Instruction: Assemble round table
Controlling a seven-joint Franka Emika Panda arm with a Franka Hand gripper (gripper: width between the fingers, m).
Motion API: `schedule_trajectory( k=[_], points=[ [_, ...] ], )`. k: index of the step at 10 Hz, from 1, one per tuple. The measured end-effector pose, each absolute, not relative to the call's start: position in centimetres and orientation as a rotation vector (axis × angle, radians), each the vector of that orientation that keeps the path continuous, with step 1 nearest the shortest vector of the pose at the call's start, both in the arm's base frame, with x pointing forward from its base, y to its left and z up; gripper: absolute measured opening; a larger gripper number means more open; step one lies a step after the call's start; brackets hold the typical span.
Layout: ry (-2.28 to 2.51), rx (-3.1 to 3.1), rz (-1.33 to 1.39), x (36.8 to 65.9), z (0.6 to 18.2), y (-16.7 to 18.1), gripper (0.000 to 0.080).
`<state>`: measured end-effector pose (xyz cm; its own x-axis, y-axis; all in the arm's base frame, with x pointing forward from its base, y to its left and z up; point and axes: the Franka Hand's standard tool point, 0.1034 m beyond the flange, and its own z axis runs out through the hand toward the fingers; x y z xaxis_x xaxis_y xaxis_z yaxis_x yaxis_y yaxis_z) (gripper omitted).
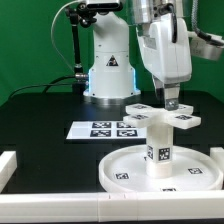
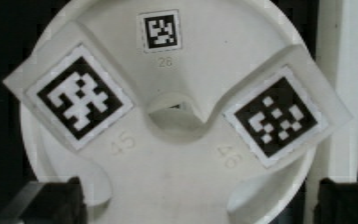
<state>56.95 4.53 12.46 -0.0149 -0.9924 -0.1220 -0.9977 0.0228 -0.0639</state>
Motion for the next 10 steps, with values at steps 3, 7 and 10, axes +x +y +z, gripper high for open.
schedule_trajectory(
  k=[3,7,10],
  points=[
    [1.781,-2.436,0.034,57.60,12.75,4.42,0.0648],
    [1.329,-2.706,0.005,57.84,12.82,4.69,0.0648],
    [1.037,-2.831,-0.015,57.84,12.81,4.67,0.0648]
  ],
)
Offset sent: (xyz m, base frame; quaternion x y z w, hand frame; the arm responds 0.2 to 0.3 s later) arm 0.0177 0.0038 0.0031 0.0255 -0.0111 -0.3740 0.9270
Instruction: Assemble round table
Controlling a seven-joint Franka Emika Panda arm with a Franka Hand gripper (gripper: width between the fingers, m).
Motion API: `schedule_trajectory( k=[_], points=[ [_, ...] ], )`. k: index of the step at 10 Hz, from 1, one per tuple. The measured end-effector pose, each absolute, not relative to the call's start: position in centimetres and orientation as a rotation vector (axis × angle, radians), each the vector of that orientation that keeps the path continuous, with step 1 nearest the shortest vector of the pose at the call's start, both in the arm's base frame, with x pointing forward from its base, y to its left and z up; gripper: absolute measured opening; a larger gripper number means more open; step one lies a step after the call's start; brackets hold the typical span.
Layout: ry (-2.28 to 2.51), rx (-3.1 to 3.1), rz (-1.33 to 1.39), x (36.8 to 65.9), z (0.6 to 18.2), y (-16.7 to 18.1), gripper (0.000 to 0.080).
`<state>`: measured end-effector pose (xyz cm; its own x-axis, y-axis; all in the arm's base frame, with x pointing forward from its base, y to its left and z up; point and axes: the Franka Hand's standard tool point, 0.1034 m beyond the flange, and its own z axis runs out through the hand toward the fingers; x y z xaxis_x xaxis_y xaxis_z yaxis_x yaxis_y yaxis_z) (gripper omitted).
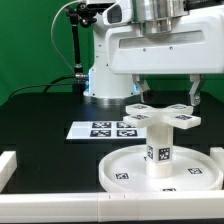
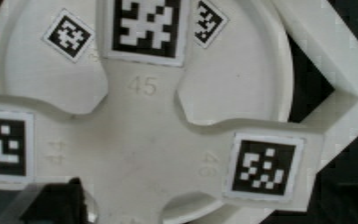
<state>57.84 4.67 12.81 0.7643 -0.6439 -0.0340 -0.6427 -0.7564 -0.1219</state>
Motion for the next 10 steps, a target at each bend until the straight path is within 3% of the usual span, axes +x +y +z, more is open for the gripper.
schedule_trajectory(
  k=[5,10],
  points=[
    [0.001,-3.063,-0.031,57.76,12.83,4.41,0.0648],
    [-0.509,-3.042,-0.045,57.75,12.77,4.01,0.0648]
  ],
)
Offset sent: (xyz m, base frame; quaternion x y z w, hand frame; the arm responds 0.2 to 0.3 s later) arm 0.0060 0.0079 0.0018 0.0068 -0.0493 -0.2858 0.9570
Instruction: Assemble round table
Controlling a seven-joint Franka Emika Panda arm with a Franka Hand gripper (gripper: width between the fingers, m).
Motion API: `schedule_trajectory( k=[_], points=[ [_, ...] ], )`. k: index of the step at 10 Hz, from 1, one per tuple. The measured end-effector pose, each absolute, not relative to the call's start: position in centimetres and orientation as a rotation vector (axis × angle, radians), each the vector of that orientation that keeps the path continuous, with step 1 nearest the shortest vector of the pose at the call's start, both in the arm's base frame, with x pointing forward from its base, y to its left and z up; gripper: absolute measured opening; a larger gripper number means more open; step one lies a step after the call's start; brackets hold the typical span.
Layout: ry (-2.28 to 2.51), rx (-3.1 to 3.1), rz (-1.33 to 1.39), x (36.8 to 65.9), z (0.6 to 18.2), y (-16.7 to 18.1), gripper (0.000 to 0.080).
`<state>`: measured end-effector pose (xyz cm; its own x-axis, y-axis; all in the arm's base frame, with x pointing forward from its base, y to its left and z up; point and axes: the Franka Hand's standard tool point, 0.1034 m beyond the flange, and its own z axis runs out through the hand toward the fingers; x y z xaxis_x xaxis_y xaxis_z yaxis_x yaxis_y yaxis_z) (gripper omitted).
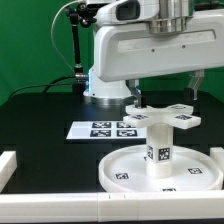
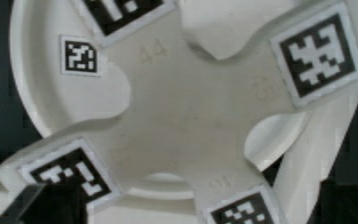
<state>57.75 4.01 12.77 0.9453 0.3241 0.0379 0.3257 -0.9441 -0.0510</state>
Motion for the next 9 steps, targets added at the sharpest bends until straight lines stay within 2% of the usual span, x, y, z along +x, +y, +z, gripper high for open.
schedule_trajectory(
  k=[4,9],
  points=[
    [-1.164,-2.892,-0.036,57.77,12.74,3.67,0.0648],
    [-1.556,-2.728,-0.024,57.80,12.74,2.90,0.0648]
  ],
)
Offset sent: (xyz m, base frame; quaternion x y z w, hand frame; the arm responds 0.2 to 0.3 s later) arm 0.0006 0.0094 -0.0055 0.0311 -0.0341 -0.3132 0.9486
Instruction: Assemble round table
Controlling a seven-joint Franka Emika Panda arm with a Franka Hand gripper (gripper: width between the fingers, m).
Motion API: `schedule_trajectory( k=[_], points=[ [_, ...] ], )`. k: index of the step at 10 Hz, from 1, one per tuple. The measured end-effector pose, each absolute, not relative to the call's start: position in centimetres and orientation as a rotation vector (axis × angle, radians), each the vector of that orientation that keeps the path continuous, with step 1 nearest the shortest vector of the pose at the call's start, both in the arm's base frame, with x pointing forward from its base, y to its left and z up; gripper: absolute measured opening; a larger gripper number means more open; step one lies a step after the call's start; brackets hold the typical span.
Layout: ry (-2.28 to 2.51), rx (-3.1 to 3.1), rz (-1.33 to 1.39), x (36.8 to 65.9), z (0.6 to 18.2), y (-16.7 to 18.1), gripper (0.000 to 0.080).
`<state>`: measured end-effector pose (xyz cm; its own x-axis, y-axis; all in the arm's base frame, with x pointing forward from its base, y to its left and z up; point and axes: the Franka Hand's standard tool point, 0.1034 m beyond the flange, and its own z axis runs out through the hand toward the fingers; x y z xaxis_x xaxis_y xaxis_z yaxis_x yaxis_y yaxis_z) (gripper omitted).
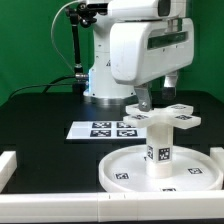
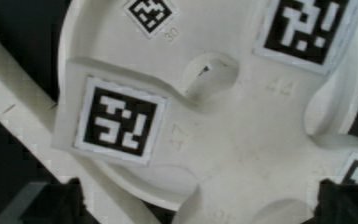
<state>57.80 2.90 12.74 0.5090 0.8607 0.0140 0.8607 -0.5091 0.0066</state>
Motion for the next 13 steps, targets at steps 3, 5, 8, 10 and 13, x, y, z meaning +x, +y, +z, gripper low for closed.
schedule_trajectory(
  k=[3,5,8,10,13],
  points=[
    [-1.940,-2.518,0.034,57.1,12.1,3.7,0.0648],
    [-2.011,-2.476,0.057,56.8,11.9,4.4,0.0648],
    [-2.004,-2.476,0.064,56.6,11.7,4.4,0.0648],
    [-2.001,-2.477,0.069,56.5,11.5,4.3,0.0648],
    [-1.995,-2.480,0.073,56.4,11.4,4.0,0.0648]
  ],
)
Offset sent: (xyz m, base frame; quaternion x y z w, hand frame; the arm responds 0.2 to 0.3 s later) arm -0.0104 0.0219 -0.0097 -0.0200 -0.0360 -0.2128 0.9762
